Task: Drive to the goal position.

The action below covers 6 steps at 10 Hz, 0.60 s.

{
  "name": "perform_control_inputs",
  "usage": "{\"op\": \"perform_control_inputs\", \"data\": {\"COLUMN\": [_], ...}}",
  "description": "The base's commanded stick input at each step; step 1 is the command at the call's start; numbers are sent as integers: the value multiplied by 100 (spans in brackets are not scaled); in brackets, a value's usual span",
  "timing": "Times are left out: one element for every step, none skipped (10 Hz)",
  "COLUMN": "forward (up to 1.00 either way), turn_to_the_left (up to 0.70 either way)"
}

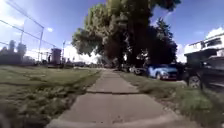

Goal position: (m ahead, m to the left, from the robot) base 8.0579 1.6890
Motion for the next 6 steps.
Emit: {"op": "perform_control_inputs", "data": {"forward": [100, 100, 100, 100, 100, 100], "turn_to_the_left": [0, 0, 0, 0, 0, 0]}}
